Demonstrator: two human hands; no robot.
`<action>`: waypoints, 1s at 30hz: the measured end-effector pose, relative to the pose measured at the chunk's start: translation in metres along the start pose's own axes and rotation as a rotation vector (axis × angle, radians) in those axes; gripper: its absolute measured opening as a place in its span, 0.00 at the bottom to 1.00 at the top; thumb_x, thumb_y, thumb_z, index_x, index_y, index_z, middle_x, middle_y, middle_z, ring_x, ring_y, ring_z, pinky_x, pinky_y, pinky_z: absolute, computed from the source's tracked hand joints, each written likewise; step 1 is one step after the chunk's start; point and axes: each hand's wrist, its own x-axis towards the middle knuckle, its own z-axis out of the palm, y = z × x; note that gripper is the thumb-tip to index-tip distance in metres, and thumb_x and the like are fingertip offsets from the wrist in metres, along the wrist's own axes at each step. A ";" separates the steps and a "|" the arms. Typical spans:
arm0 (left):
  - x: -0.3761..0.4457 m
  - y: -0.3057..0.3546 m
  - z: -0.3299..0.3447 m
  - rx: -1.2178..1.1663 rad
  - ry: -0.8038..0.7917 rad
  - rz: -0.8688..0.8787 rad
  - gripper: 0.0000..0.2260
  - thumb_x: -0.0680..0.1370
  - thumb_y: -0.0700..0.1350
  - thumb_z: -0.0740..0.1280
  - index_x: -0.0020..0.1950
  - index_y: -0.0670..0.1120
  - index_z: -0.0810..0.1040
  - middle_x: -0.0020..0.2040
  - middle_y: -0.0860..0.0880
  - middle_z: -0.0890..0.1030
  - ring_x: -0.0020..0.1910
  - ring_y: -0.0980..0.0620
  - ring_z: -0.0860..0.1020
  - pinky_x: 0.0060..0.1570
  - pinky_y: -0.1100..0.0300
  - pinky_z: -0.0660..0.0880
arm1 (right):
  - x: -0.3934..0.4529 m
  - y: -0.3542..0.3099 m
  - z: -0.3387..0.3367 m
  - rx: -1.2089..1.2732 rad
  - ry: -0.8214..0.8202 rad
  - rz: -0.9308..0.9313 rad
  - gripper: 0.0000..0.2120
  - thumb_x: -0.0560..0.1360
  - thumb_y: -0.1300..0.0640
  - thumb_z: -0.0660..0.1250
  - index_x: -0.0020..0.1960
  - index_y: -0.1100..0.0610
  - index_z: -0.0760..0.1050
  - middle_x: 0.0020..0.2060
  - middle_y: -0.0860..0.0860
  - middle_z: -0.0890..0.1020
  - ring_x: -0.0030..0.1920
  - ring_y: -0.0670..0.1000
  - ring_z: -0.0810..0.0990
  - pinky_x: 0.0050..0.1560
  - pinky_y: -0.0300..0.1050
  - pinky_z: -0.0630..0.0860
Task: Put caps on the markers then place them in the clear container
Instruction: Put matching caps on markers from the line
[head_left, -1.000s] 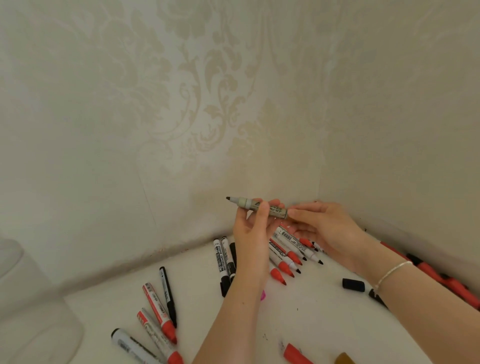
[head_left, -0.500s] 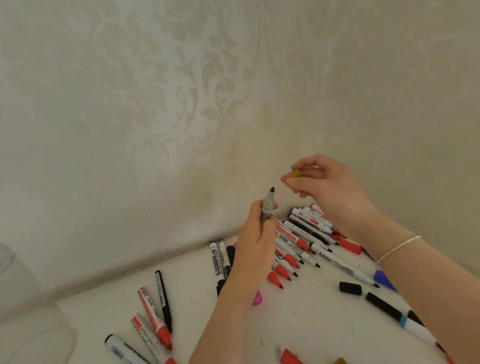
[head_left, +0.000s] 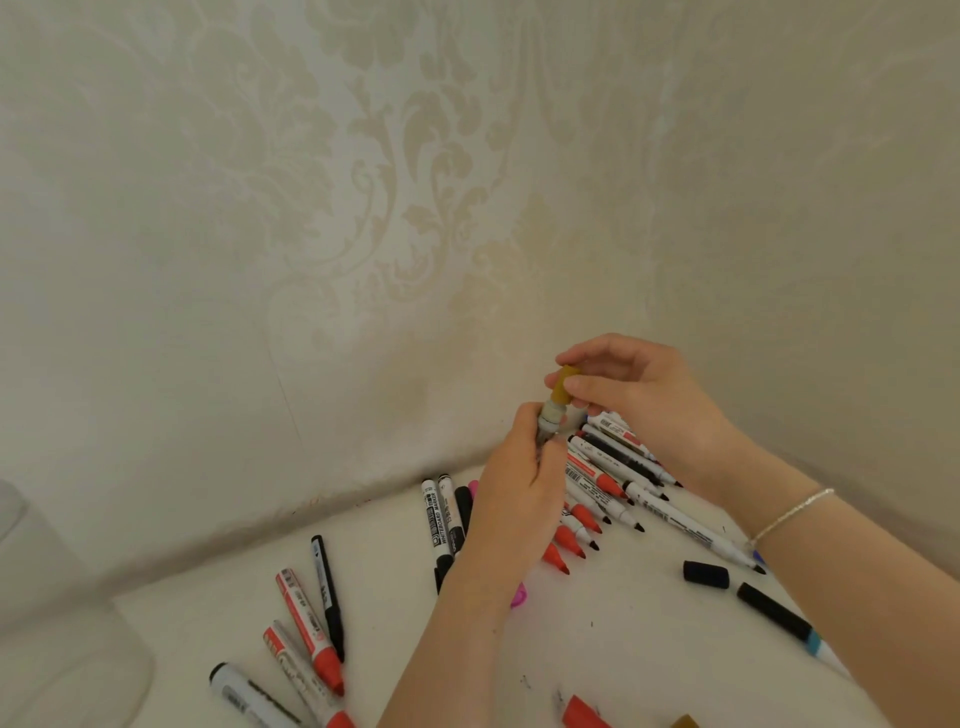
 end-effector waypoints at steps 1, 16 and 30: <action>0.000 0.000 0.000 0.010 -0.004 0.006 0.06 0.83 0.47 0.55 0.47 0.56 0.68 0.27 0.62 0.71 0.26 0.61 0.68 0.29 0.70 0.65 | -0.001 0.000 0.000 -0.017 -0.004 0.012 0.08 0.74 0.68 0.67 0.52 0.61 0.79 0.44 0.52 0.86 0.46 0.50 0.84 0.47 0.41 0.78; 0.005 -0.005 0.004 -0.190 0.031 -0.049 0.08 0.83 0.51 0.56 0.52 0.49 0.72 0.29 0.57 0.70 0.27 0.60 0.66 0.30 0.65 0.66 | -0.003 -0.001 -0.013 0.072 0.254 -0.002 0.08 0.72 0.69 0.69 0.51 0.63 0.78 0.41 0.56 0.84 0.37 0.48 0.82 0.41 0.37 0.80; 0.019 -0.010 -0.013 -1.557 0.302 -0.449 0.07 0.81 0.41 0.56 0.46 0.42 0.71 0.36 0.47 0.71 0.34 0.52 0.70 0.41 0.59 0.69 | -0.018 0.013 -0.008 0.090 -0.015 0.249 0.08 0.69 0.74 0.69 0.43 0.63 0.78 0.42 0.60 0.83 0.38 0.54 0.84 0.44 0.41 0.82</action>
